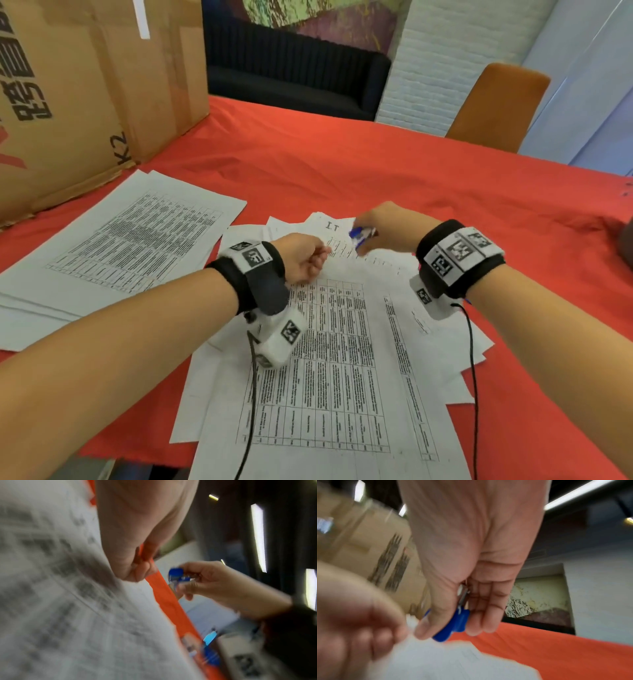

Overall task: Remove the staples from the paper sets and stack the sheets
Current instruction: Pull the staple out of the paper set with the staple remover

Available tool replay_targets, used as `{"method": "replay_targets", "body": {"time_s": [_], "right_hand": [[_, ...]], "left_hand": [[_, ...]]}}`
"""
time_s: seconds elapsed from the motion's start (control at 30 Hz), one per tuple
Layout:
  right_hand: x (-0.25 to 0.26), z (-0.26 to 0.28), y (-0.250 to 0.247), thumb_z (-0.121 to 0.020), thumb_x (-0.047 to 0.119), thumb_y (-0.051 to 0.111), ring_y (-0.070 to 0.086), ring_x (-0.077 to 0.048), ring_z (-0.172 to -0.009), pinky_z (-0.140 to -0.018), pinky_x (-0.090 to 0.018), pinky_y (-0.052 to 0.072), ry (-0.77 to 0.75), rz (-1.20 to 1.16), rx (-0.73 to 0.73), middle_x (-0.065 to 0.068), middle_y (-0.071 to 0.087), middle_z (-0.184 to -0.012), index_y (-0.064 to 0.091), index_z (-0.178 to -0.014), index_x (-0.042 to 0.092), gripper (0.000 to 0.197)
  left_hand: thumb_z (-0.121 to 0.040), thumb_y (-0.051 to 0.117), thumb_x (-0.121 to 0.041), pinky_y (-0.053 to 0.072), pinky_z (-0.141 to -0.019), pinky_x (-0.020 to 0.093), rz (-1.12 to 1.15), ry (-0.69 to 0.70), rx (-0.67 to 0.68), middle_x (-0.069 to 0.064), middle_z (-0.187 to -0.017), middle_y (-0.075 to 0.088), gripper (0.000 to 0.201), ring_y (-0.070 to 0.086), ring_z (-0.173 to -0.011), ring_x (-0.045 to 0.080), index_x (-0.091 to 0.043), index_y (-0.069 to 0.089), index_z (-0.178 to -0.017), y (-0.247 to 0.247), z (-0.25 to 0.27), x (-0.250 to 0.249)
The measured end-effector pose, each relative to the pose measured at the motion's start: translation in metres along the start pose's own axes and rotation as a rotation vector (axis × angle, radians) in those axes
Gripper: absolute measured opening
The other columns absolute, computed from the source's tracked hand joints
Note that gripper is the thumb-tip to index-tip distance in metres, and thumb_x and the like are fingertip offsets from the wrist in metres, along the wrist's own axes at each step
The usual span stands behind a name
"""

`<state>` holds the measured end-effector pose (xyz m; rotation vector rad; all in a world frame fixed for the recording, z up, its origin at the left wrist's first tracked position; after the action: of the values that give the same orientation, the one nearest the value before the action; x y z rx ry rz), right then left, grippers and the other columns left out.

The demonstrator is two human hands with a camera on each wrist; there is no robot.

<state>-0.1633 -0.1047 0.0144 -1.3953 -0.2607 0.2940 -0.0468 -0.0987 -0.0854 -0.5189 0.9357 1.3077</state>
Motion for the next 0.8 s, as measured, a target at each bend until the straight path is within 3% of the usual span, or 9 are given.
{"method": "replay_targets", "body": {"time_s": [0.07, 0.13, 0.2, 0.23, 0.33, 0.4, 0.5, 0.67, 0.8], "right_hand": [[-0.005, 0.002, 0.024, -0.083, 0.035, 0.07, 0.056, -0.024, -0.097, -0.075, -0.03, 0.044, 0.048, 0.136, 0.119, -0.007, 0.064, -0.11, 0.061, -0.119, 0.015, 0.042], [-0.003, 0.001, 0.04, -0.083, 0.036, 0.07, 0.056, -0.024, -0.1, -0.074, -0.029, 0.042, 0.039, 0.159, 0.162, -0.008, 0.063, -0.112, 0.06, -0.12, 0.015, 0.044], [-0.001, -0.003, 0.045, -0.082, 0.036, 0.071, 0.058, -0.025, -0.096, -0.071, -0.028, 0.042, 0.034, 0.166, 0.163, -0.009, 0.064, -0.111, 0.062, -0.119, 0.014, 0.044], [0.0, -0.005, 0.046, -0.082, 0.036, 0.071, 0.057, -0.024, -0.091, -0.069, -0.027, 0.04, 0.036, 0.186, 0.166, -0.009, 0.064, -0.11, 0.062, -0.118, 0.013, 0.044], [0.002, -0.008, 0.051, -0.083, 0.036, 0.07, 0.056, -0.023, -0.085, -0.068, -0.028, 0.042, 0.041, 0.255, 0.195, -0.009, 0.064, -0.11, 0.061, -0.119, 0.012, 0.044], [0.004, -0.011, 0.054, -0.082, 0.037, 0.071, 0.061, -0.026, -0.09, -0.068, -0.029, 0.046, 0.037, 0.296, 0.213, -0.009, 0.063, -0.11, 0.061, -0.12, 0.013, 0.046], [0.007, -0.015, 0.057, -0.085, 0.032, 0.069, 0.061, -0.026, -0.092, -0.062, -0.027, 0.038, 0.017, 0.337, 0.215, -0.008, 0.061, -0.111, 0.061, -0.118, 0.013, 0.039], [0.007, -0.019, 0.062, -0.089, 0.022, 0.064, 0.051, -0.02, -0.074, -0.046, -0.022, 0.026, -0.01, 0.369, 0.213, -0.005, 0.062, -0.098, 0.064, -0.106, 0.012, 0.02], [0.015, -0.019, 0.065, -0.094, 0.017, 0.054, 0.05, -0.02, -0.073, -0.05, -0.024, 0.032, -0.032, 0.453, 0.211, -0.001, 0.061, -0.084, 0.066, -0.102, 0.009, 0.016]], "left_hand": [[-0.092, 0.054, -0.015, 0.034, -0.045, 0.021, -0.533, 0.149, -0.073, 0.003, -0.057, 0.047, 0.023, 0.04, -0.049, 0.014, -0.009, 0.053, -0.07, -0.001, -0.002, -0.014], [-0.086, 0.065, -0.018, 0.045, -0.062, 0.028, -0.949, 0.296, -0.093, 0.01, -0.076, 0.062, 0.014, 0.053, -0.066, 0.021, -0.004, 0.063, -0.082, 0.014, -0.002, -0.027], [-0.083, 0.07, -0.022, 0.047, -0.074, 0.031, -1.153, 0.323, -0.068, 0.012, -0.096, 0.066, 0.026, 0.055, -0.081, 0.021, -0.002, 0.065, -0.099, 0.027, -0.002, -0.029], [-0.082, 0.071, -0.025, 0.046, -0.073, 0.03, -1.225, 0.33, -0.058, 0.01, -0.097, 0.065, 0.028, 0.055, -0.082, 0.02, -0.004, 0.064, -0.099, 0.032, -0.002, -0.03], [-0.081, 0.071, -0.035, 0.034, -0.055, 0.024, -1.36, 0.307, -0.031, 0.003, -0.069, 0.05, 0.034, 0.045, -0.062, 0.015, -0.012, 0.049, -0.069, 0.04, -0.008, -0.024], [-0.081, 0.071, -0.039, 0.031, -0.052, 0.024, -1.399, 0.274, -0.032, 0.0, -0.06, 0.041, 0.045, 0.039, -0.054, 0.013, -0.015, 0.038, -0.063, 0.039, -0.013, -0.019], [-0.083, 0.068, -0.042, 0.035, -0.055, 0.025, -1.437, 0.249, -0.015, 0.0, -0.061, 0.046, 0.044, 0.042, -0.054, 0.013, -0.014, 0.04, -0.063, 0.039, -0.016, -0.017], [-0.089, 0.059, -0.042, 0.031, -0.051, 0.025, -1.5, 0.283, -0.027, 0.001, -0.06, 0.043, 0.044, 0.041, -0.056, 0.015, -0.014, 0.039, -0.062, 0.046, -0.018, -0.017], [-0.089, 0.058, -0.044, 0.034, -0.068, 0.027, -1.53, 0.293, -0.008, 0.003, -0.073, 0.048, 0.035, 0.047, -0.078, 0.021, -0.011, 0.051, -0.08, 0.05, -0.021, -0.015]]}}
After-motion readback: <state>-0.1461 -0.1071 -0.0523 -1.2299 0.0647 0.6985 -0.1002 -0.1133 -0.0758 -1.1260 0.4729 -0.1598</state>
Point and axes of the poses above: each hand's wrist, its own z-axis away from the middle knuckle, its own y-axis out of the palm, x = y × z, the point moved 8 cm from there along -z, towards the middle knuckle
